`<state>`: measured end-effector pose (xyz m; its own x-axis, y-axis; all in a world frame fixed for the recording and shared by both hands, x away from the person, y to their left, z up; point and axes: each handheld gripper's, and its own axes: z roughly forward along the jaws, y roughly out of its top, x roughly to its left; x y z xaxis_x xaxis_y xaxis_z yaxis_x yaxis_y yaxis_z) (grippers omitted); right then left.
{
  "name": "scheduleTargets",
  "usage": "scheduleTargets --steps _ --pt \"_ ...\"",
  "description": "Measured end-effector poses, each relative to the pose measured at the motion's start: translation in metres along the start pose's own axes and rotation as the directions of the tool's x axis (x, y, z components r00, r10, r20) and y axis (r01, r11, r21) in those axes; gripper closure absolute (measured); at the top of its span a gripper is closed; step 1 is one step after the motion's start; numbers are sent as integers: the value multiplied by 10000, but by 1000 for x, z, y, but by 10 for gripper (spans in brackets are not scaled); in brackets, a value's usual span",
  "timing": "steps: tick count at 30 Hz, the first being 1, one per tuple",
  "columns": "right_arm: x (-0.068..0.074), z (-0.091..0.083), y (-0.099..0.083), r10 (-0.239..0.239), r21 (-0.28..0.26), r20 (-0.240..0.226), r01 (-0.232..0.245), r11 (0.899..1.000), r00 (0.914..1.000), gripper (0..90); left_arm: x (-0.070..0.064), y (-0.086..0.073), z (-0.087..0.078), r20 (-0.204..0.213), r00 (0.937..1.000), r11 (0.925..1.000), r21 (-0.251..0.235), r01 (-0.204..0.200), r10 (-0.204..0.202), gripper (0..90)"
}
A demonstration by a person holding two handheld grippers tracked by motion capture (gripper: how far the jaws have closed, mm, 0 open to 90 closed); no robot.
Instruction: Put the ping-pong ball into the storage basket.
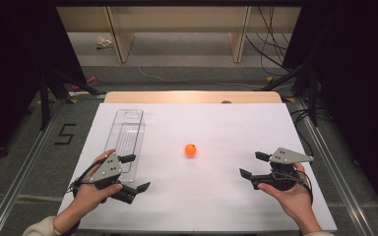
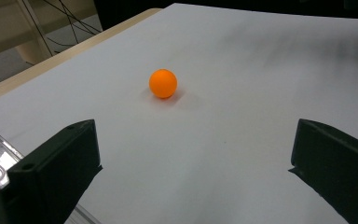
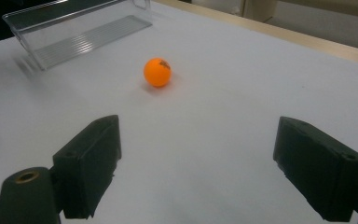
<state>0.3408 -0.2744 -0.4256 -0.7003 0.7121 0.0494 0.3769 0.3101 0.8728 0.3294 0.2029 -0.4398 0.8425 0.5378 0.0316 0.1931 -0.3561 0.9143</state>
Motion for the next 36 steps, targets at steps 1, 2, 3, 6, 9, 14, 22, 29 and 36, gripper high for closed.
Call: scheduleTargets --steps 1,2,3,6,9,14,22,29,36 --pt "0 0 0 22 -4 12 -22 10000 10000 160 0 0 0 3 10000 10000 0 -9 9 8" --pt "0 0 0 33 -1 24 -33 10000 10000 161 0 0 0 19 10000 10000 -6 -6 6 8" --pt "0 1 0 32 13 19 -32 10000 10000 161 0 0 0 29 10000 10000 -10 -6 6 8" --pt "1 1 0 3 16 32 -3 10000 10000 160 0 0 1 46 10000 10000 3 -21 21 8" --pt "1 3 1 -59 48 39 59 10000 10000 160 -1 0 0 58 10000 10000 4 -28 27 8" --pt "2 8 4 -73 -31 52 73 10000 10000 160 -1 0 1 53 10000 10000 41 -60 60 8" --pt "7 22 11 -335 -68 -126 334 9994 9994 160 -1 0 1 45 9999 9999 42 -93 92 8" --pt "10 31 18 -372 -126 -336 368 9992 9987 160 -1 0 1 58 9999 9999 52 -119 119 8" --pt "12 42 24 -444 -138 -458 438 9989 9980 160 -1 0 1 72 9999 9999 45 -124 124 8"
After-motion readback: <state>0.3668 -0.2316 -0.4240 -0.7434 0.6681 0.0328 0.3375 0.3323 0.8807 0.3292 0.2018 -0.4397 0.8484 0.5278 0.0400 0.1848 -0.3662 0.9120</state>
